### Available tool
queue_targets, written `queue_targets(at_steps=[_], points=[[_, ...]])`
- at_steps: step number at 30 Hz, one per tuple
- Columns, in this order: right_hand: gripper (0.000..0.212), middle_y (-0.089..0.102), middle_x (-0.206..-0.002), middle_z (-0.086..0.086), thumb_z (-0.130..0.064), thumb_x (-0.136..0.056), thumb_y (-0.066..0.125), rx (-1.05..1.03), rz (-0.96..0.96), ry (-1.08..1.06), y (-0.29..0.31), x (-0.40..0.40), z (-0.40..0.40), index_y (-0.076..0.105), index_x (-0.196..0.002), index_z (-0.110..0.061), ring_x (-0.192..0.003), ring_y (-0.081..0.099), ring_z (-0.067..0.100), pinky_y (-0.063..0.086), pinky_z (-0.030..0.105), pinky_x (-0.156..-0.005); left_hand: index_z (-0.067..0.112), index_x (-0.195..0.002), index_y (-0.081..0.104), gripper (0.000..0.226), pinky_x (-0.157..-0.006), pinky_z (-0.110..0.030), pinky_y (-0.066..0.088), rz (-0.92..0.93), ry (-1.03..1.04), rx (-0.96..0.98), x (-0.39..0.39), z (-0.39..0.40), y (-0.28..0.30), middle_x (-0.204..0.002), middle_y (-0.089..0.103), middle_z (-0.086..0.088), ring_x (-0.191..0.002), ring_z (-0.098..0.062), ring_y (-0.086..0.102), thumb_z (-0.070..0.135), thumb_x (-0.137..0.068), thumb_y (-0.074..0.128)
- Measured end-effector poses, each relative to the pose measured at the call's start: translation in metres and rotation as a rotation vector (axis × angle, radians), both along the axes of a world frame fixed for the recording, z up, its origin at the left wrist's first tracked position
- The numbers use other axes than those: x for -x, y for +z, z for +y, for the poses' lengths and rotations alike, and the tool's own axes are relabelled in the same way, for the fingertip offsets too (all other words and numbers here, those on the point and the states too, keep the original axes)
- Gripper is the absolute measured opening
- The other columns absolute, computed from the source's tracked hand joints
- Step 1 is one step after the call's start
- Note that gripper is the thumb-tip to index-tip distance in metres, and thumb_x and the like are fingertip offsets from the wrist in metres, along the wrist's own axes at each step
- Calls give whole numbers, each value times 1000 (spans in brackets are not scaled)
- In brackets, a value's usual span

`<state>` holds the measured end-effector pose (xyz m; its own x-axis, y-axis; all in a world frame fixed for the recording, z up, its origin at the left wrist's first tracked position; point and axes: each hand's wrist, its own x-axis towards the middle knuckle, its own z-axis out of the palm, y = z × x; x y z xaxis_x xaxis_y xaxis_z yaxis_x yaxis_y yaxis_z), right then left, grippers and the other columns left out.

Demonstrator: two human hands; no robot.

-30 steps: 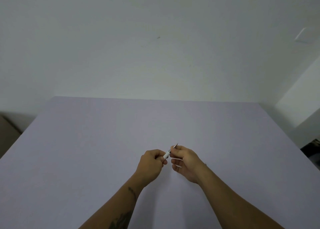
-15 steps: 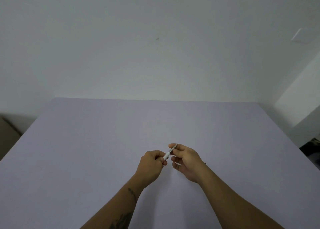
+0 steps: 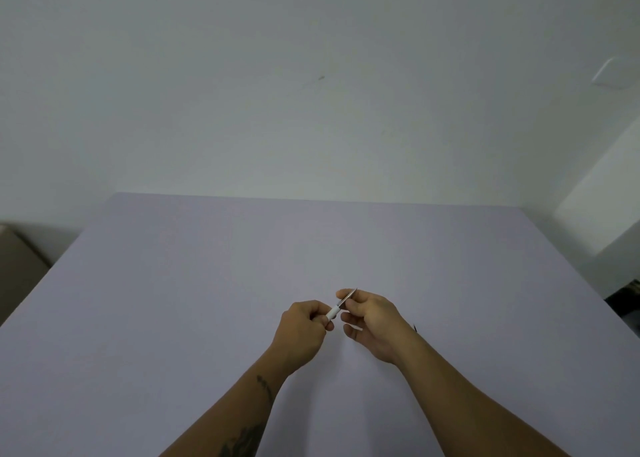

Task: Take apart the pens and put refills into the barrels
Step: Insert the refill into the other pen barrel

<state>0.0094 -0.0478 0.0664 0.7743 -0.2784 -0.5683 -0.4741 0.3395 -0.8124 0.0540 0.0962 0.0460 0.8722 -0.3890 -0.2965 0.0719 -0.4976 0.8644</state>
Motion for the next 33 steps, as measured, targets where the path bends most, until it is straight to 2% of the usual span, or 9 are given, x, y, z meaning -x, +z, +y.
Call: queue_targets(at_steps=[4, 6, 9, 14, 19, 22, 26, 30, 33], points=[[19, 64, -103, 8, -14, -98, 58, -18, 22, 12, 1, 2, 0, 74, -109, -14, -92, 57, 22, 52, 33, -74, 14, -90, 73, 27, -64, -27, 51, -3, 9, -2, 0, 1, 0, -86, 74, -9, -70, -17, 58, 6, -96, 48], [13, 63, -101, 8, -20, -97, 62, -7, 35, 5, 1, 4, 2, 72, -101, -13, -91, 57, 23, 51, 33, -73, 14, -90, 73, 27, -64, -27, 51, -2, 9, 0, 1, 1, 0, -86, 73, -8, -70, -17, 58, 6, -96, 49], [18, 63, -100, 10, -26, -98, 61, 35, 39, -25, 0, 4, 3, 69, -94, -11, -88, 58, 23, 51, 33, -72, 19, -86, 71, 27, -69, -30, 54, -8, -1, -4, 2, 0, 1, -87, 74, -8, -73, -18, 60, 6, -95, 50], [18, 63, -92, 7, -19, -99, 58, 81, 25, -39, 1, 1, 2, 71, -95, -7, -84, 57, 20, 52, 32, -73, 14, -93, 73, 24, -71, -29, 54, -7, -5, -1, 2, 0, 4, -88, 74, -7, -77, -19, 62, 5, -95, 50], [25, 66, -98, 7, -9, -101, 50, 15, 22, -16, 3, 0, -1, 74, -107, -10, -87, 58, 20, 52, 33, -75, 12, -96, 73, 23, -66, -25, 51, -9, 4, -5, 1, 2, 6, -89, 74, -7, -77, -19, 62, 6, -94, 51], [20, 65, -102, 7, -15, -98, 58, 14, 41, -5, 1, 0, 0, 73, -111, -14, -89, 58, 21, 52, 33, -73, 12, -94, 73, 23, -65, -27, 52, -6, 17, -3, 0, 4, 5, -86, 74, -6, -74, -17, 60, 5, -93, 51], [19, 63, -97, 8, -23, -97, 61, 62, 66, -20, -1, -1, 3, 71, -106, -10, -85, 58, 21, 51, 32, -70, 12, -94, 73, 23, -61, -23, 49, -13, 8, -2, -1, 4, 7, -85, 73, -6, -71, -16, 59, 5, -94, 51], [16, 63, -94, 7, -20, -98, 59, 101, 52, -19, -2, -4, 4, 71, -99, -9, -84, 58, 20, 51, 31, -69, 12, -93, 73, 22, -62, -23, 49, -19, 10, -2, -1, 3, 7, -83, 72, -5, -71, -15, 59, 6, -94, 52], [19, 64, -93, 8, -15, -100, 55, 107, 38, -23, -2, -4, 4, 73, -100, -9, -84, 58, 20, 52, 32, -71, 14, -90, 72, 22, -62, -23, 49, -24, 8, -15, -1, 2, 5, -80, 70, -4, -69, -15, 57, 5, -93, 53]])
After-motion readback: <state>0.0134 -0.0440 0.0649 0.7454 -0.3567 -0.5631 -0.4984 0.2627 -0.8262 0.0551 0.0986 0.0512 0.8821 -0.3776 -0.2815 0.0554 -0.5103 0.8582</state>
